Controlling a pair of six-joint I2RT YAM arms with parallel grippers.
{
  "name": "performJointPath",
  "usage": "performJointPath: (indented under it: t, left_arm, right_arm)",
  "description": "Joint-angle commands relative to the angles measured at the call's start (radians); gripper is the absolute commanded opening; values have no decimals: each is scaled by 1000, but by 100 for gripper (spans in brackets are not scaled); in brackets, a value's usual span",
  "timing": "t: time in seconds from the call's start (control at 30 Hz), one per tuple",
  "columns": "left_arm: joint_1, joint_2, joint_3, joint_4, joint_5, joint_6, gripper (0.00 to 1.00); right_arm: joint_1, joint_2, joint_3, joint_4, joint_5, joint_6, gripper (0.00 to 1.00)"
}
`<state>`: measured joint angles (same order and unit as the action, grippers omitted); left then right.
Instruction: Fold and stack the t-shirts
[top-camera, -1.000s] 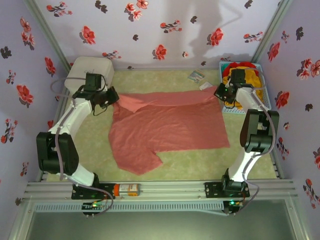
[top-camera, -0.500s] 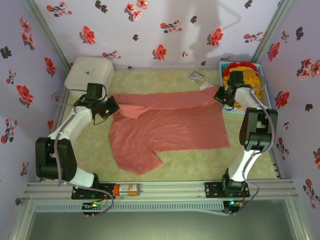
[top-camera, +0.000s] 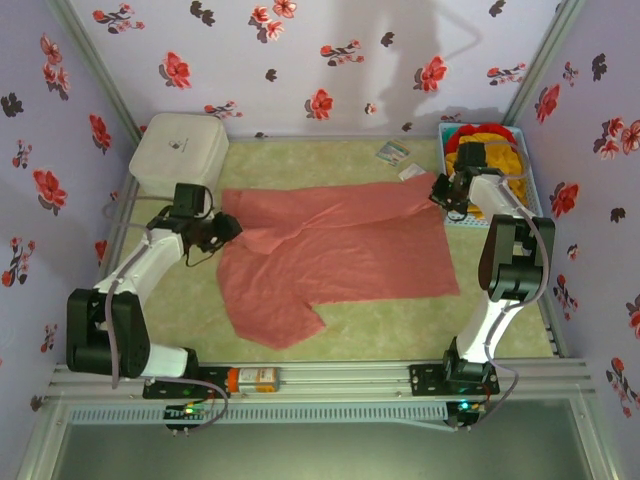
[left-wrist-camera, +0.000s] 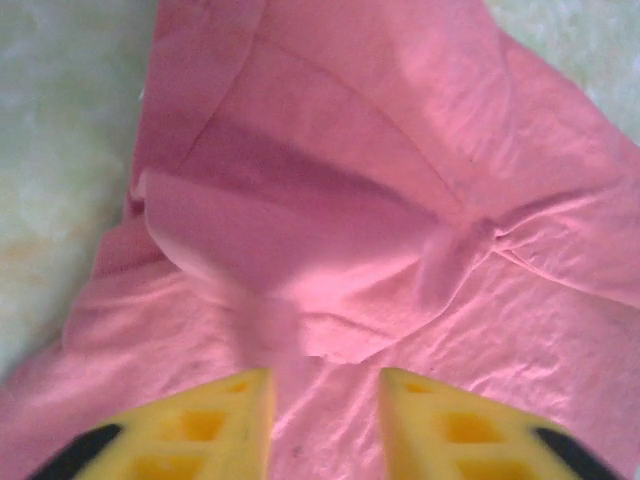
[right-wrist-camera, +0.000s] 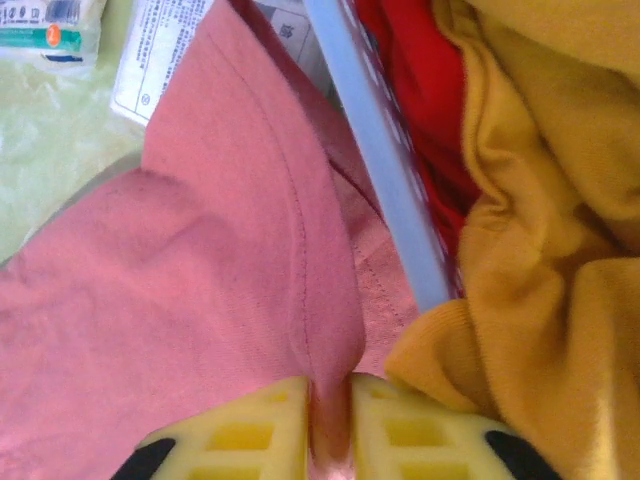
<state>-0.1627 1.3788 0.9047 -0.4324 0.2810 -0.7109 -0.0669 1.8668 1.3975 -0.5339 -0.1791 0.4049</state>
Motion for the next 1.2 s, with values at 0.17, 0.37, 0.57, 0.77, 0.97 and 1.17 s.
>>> performJointPath:
  t: [0.17, 0.37, 0.57, 0.77, 0.97, 1.17]
  left_arm:
    - [37, -56, 47, -137, -58, 102, 49]
    - [60, -29, 61, -178, -68, 152, 50]
    - [60, -18, -78, -128, -43, 126, 52]
    - [61, 30, -159, -49, -42, 101, 51]
    - [60, 146, -152, -20, -34, 103, 33]
    - [61, 178, -123, -67, -96, 118, 0]
  right_arm:
    - [0, -22, 11, -42, -17, -15, 58]
    - [66, -93, -1, -79, -31, -17, 72]
    - [139, -183, -148, -27, -45, 23, 77]
    - [193, -249, -332, 16, 9, 61, 78]
    - [192, -336, -469, 54, 42, 104, 79]
    - [190, -412, -512, 25, 144, 126, 87]
